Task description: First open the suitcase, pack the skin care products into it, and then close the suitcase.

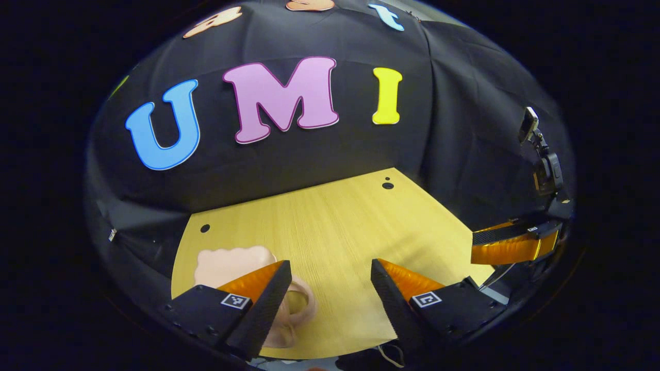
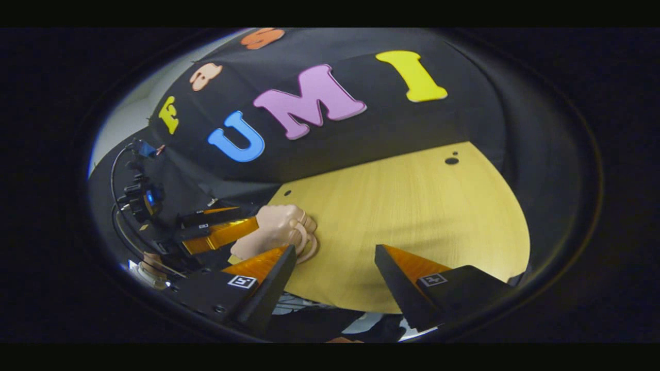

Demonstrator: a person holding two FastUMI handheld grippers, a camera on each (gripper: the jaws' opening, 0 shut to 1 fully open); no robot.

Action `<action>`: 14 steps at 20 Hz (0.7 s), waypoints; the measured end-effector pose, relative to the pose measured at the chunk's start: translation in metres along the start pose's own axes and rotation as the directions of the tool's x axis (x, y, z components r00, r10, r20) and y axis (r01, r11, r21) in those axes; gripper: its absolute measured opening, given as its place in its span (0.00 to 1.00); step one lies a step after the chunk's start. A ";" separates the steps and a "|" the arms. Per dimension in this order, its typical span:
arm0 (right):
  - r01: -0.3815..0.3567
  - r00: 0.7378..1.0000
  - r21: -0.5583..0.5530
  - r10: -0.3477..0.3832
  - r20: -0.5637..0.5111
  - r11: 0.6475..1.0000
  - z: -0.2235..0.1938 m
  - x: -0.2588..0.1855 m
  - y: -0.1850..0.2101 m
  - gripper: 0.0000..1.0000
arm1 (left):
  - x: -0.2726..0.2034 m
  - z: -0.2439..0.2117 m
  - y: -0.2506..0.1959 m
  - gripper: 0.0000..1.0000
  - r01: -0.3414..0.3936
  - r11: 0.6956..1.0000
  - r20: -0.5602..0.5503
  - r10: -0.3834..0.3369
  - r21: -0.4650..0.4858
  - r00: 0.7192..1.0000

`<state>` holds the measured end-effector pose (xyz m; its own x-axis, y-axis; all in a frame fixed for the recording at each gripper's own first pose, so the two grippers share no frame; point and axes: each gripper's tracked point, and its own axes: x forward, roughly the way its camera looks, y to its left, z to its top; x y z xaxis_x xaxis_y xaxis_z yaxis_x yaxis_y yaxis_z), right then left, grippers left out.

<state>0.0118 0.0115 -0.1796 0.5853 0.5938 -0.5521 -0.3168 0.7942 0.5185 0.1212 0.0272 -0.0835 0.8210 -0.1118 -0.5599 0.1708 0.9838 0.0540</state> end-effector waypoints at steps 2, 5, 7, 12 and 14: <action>0.043 0.994 -0.076 -0.035 0.103 0.996 0.029 -0.006 -0.002 0.87 | -0.008 0.023 -0.003 0.98 -0.003 1.000 0.075 0.004 -0.012 0.997; 0.124 0.959 -0.158 -0.078 0.274 0.980 0.077 -0.025 0.008 0.98 | -0.023 0.066 -0.004 0.98 -0.008 1.000 0.210 0.003 0.022 0.978; 0.182 0.920 -0.213 -0.089 0.381 0.960 0.107 -0.044 0.019 0.98 | -0.027 0.089 0.001 0.98 -0.037 0.998 0.284 0.020 0.057 0.959; 0.396 0.774 -0.291 -0.146 0.616 0.871 0.168 -0.089 0.039 0.98 | -0.043 0.130 0.011 0.98 -0.027 0.999 0.376 0.018 0.017 0.926; 0.424 0.728 -0.268 -0.151 0.668 0.865 0.183 -0.096 0.052 0.97 | -0.052 0.150 0.026 0.98 -0.038 0.999 0.417 0.041 -0.017 0.908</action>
<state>0.0756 -0.0274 0.0200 0.9729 0.2270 -0.0438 -0.2253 0.9735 0.0395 0.1643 0.0377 0.0711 0.9796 -0.1191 -0.1618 0.1303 0.9896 0.0606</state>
